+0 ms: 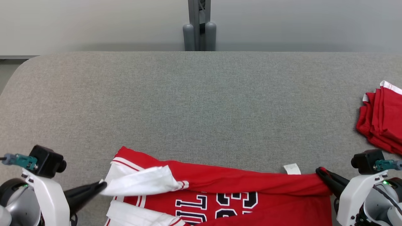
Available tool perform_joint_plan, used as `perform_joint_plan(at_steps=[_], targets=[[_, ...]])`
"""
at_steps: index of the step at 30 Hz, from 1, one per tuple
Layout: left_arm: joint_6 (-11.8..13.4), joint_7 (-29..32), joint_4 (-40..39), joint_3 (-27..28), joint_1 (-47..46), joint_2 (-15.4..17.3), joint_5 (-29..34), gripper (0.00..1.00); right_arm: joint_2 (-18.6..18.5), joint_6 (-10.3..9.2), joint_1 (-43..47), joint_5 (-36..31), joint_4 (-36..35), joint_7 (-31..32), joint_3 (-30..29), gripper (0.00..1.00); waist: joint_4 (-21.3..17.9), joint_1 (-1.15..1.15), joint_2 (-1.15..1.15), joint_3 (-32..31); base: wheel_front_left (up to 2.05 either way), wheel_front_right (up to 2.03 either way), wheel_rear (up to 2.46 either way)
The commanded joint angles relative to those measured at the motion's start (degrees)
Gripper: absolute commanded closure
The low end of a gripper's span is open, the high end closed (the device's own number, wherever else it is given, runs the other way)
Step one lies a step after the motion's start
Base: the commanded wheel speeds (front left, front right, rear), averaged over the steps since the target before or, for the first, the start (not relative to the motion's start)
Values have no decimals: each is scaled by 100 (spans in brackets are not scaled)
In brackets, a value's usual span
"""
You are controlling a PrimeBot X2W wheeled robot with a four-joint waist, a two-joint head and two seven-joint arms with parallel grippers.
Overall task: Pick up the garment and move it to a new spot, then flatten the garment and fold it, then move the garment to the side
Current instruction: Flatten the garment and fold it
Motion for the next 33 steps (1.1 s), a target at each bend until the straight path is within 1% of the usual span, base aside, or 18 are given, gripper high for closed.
perform_joint_plan(at_steps=[1,8,12,19,22,25,26,27,28,29,30,31,33], targets=[[11,37,-43,-22,92,53,-28,100,-41,-5,93,-41,-84,63,-41,100,7,0,0,-2,0,0,0],[-44,358,-354,-209,264,233,-146,100,-257,-5,318,-263,-615,407,-173,100,47,0,0,7,0,0,0],[-46,500,-454,-283,281,279,-144,100,-344,-4,391,-205,-858,569,-116,100,61,0,0,21,0,0,0],[-50,594,-490,-406,324,191,-47,100,-577,-5,516,-109,-1062,1036,-47,100,52,0,0,43,0,0,0],[-55,643,-479,-457,346,151,-30,100,-599,-5,604,-3,-1116,1206,-61,100,44,0,0,45,0,0,0],[-56,701,-460,-505,363,142,-38,100,-505,-5,698,176,-1075,1459,-203,100,31,0,0,35,0,0,0],[-52,735,-451,-531,376,144,-43,100,-484,-4,729,228,-1097,1562,-208,93,30,0,0,33,0,0,0],[-51,767,-447,-551,383,149,-21,100,-444,-4,758,284,-1095,1655,-264,67,30,0,0,32,0,0,0],[-36,798,-439,-568,386,150,-1,100,-414,-4,792,319,-1087,1733,-330,28,32,0,0,31,0,0,0],[-1,834,-424,-595,398,147,14,74,-362,-5,846,372,-1050,1855,-408,0,34,0,0,28,0,0,0],[25,841,-415,-604,393,144,45,9,-300,-5,894,407,-1026,1965,-485,0,35,0,0,26,0,0,0],[90,846,-393,-606,391,135,47,0,-246,-4,936,432,-1035,2084,-551,0,36,0,0,24,0,0,0],[180,885,-371,-631,404,133,71,0,-156,-4,982,396,-1060,2266,-735,0,37,0,0,16,0,0,0]])
